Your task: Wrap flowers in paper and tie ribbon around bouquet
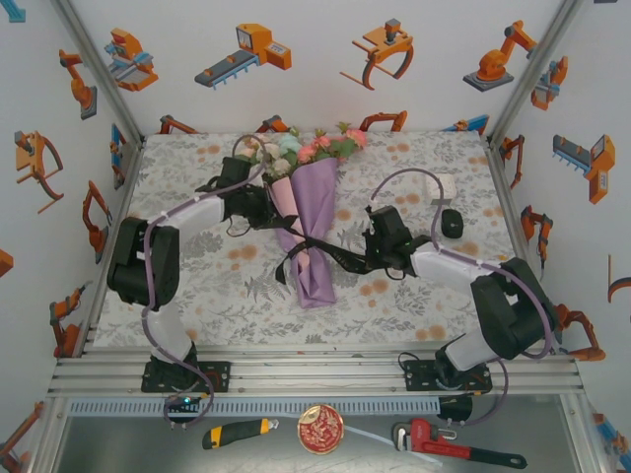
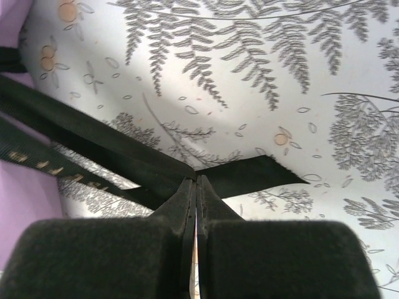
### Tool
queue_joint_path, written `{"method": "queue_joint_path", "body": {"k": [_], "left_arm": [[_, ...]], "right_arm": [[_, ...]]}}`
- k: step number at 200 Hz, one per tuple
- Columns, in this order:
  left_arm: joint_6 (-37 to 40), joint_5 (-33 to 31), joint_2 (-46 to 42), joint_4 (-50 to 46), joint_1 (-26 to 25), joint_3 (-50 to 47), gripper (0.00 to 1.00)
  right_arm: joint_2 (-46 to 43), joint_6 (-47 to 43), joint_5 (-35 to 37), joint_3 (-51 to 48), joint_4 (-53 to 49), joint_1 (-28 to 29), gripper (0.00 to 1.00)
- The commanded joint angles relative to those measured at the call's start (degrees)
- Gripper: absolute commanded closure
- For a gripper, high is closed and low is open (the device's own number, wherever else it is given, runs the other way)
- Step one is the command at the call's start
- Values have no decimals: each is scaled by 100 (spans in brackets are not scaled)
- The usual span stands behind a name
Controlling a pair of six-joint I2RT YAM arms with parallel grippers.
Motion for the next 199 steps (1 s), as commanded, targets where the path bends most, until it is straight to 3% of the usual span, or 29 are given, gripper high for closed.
{"method": "queue_joint_path", "body": {"k": [1,62,142,165,188,192,199], "left_arm": [[-395,-663,-579,-34,199,-509,100],[-846,-1295,-973,-140,620,-1562,100],[-1227,-816,-849,713,1914,-2447,100],[-1032,-337,-970,910,1696,-2307,100],[-943,-344,-1384,833,1331,-2242,100],[-974,-362,-1489,838,1316,-2274,97],[-1005,-384,-1693,896,1311,-2342,86]], "right_arm": [[-178,248,702,-140,-659,-300,100],[67,918,908,-8,-1370,-681,100],[216,1479,1209,158,-1691,-1455,100],[179,1057,558,266,-1318,-1360,100],[-122,621,-423,291,-712,-1122,100],[-211,588,-528,307,-664,-1109,100],[-394,563,-685,318,-603,-1106,91]]}}
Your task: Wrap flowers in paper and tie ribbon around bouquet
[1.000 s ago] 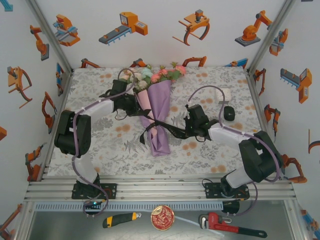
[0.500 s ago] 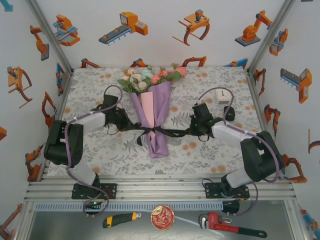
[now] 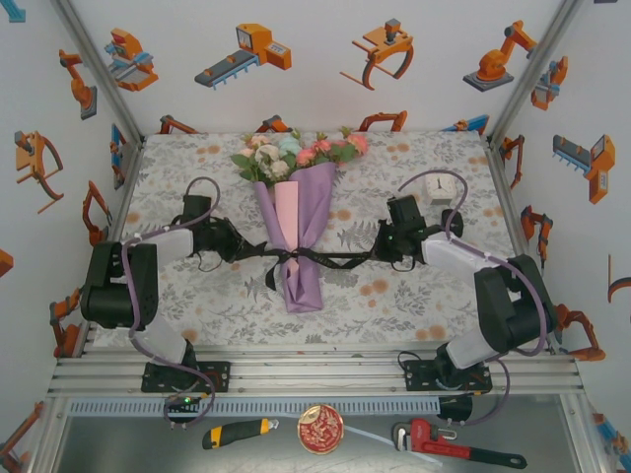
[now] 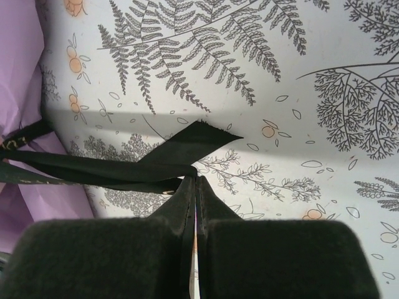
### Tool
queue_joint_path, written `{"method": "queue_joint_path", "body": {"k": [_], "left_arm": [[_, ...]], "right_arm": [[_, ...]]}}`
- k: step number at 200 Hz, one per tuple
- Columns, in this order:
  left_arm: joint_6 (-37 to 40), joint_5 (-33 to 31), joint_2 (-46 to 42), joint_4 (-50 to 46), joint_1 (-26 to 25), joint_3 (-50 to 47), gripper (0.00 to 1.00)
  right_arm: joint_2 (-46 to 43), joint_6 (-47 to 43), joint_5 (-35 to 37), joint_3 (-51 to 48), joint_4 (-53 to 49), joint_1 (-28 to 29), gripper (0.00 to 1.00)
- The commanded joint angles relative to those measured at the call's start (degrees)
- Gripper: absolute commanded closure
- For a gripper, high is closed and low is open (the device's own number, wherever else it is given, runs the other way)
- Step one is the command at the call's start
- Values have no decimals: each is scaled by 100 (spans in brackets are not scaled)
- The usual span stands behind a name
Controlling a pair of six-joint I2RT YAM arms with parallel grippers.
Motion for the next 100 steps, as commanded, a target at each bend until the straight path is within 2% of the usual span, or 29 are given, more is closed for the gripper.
{"method": "queue_joint_path", "body": {"k": [1,15,19,24,33,55,82,91,100], "left_arm": [[338,-858,-715,66,114,-10,85],[478,-931,-1175,26,118,-76,59],[565,-975,-1305,-43,114,-63,54],[709,-1029,-1464,-148,117,-32,47],[1049,-1166,-1774,-403,115,35,37],[1839,-1829,-2741,-762,113,-61,23],[2744,-2901,-3907,-240,156,-902,7],[2934,-3212,-4222,-9,202,-1241,0],[3195,-3183,-4469,274,276,-1586,3]], "right_arm": [[-519,-688,404,3,-193,-257,89],[-944,-851,415,-2,-182,-256,72],[-1082,-904,483,-5,-197,-261,66],[-1285,-981,607,-21,-218,-266,51],[-1611,-1152,901,-85,-228,-278,40],[-2435,-1543,1740,-473,15,-470,33],[-3016,-1833,2582,-1176,655,-976,27],[-3094,-1967,2481,-1419,914,-1192,26],[-3076,-2201,1982,-1593,1133,-1333,27]]}}
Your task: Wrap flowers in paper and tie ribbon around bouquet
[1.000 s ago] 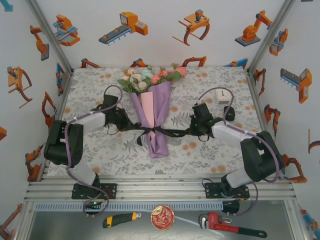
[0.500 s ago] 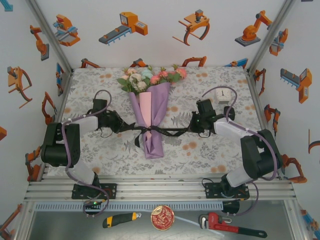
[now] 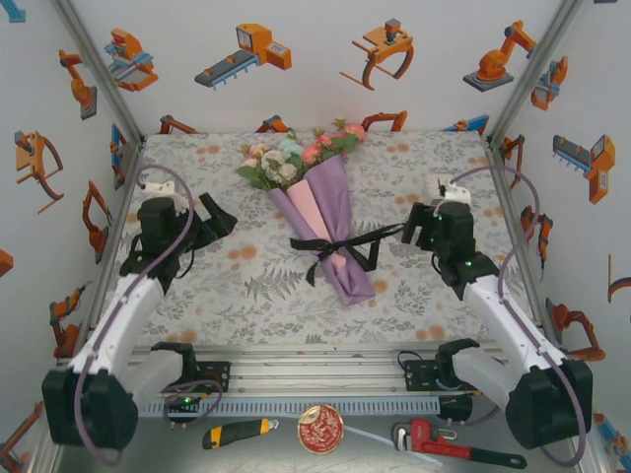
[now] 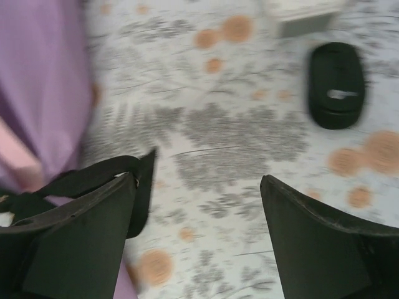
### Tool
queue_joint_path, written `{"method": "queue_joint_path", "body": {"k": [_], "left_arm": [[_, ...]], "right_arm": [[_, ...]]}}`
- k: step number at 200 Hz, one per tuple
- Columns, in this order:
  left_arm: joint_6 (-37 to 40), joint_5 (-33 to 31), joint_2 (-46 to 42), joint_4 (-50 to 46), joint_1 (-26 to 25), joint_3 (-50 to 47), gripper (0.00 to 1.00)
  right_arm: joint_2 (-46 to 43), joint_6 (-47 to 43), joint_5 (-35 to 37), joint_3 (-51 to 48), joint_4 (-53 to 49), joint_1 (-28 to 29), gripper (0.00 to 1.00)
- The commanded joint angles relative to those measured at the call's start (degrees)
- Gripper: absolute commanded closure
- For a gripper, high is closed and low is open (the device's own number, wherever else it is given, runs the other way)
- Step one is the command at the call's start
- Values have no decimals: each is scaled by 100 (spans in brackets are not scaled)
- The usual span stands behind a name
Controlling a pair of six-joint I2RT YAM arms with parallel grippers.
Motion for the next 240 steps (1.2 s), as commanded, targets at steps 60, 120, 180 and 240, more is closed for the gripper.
{"method": "queue_joint_path", "body": {"k": [60,120,180,240], "left_arm": [[1252,-736,-925,613,204,-1525,3],[1996,-1232,-171,2120,560,-1951,3],[2329,-411,2587,4199,863,-1258,3],[2408,-450,3432,5159,878,-1360,3]], "right_arm": [[287,143,-3273,-635,1384,-468,12],[474,-407,459,-938,1120,-1394,14],[3021,-1346,-580,-1229,4977,-1471,11],[3263,-1328,-506,-1383,5554,-1458,1]]}}
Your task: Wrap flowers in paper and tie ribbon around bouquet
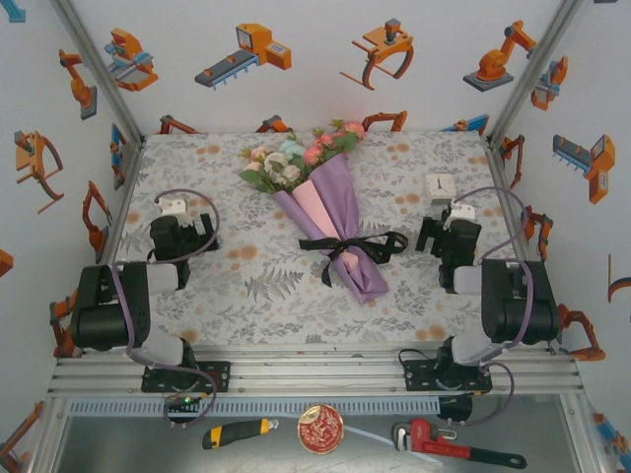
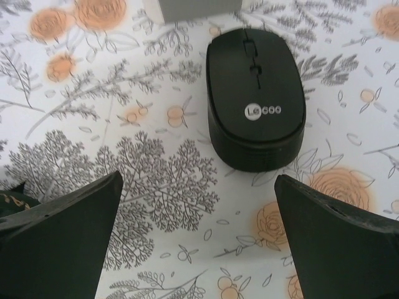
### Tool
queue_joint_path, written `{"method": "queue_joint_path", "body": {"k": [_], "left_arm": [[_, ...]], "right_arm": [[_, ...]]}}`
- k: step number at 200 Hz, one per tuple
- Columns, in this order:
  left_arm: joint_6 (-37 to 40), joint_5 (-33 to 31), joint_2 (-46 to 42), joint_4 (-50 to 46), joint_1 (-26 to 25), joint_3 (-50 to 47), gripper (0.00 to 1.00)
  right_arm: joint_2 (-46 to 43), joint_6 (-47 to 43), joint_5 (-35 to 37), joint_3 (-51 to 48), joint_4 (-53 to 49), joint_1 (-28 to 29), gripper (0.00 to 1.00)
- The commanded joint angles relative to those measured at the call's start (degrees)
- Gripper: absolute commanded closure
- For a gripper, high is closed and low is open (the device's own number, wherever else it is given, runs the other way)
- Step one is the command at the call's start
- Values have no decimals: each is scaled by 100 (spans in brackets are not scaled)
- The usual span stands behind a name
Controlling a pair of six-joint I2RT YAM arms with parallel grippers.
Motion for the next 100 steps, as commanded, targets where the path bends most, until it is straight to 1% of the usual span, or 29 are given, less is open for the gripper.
{"method": "queue_joint_path", "body": {"k": [1,9,21,33,49,100], "left_arm": [[163,36,25,494,-6,-52,3],[167,8,135,865,-25,-124,3],[191,-129,5,430,-74,-40,3],[205,-191,78,696,-100,-91,3],[212,-200,19,475,-106,-31,3],[215,-200,38,513,-106,-39,3]], "right_arm": [[3,-69,7,-58,613,-18,1],[10,-77,7,-51,613,-10,1],[7,-79,6,-49,612,-10,1],[6,-92,-46,-48,612,-13,1],[11,-179,-297,-17,570,-16,1],[28,-189,-333,63,427,-35,1]]}}
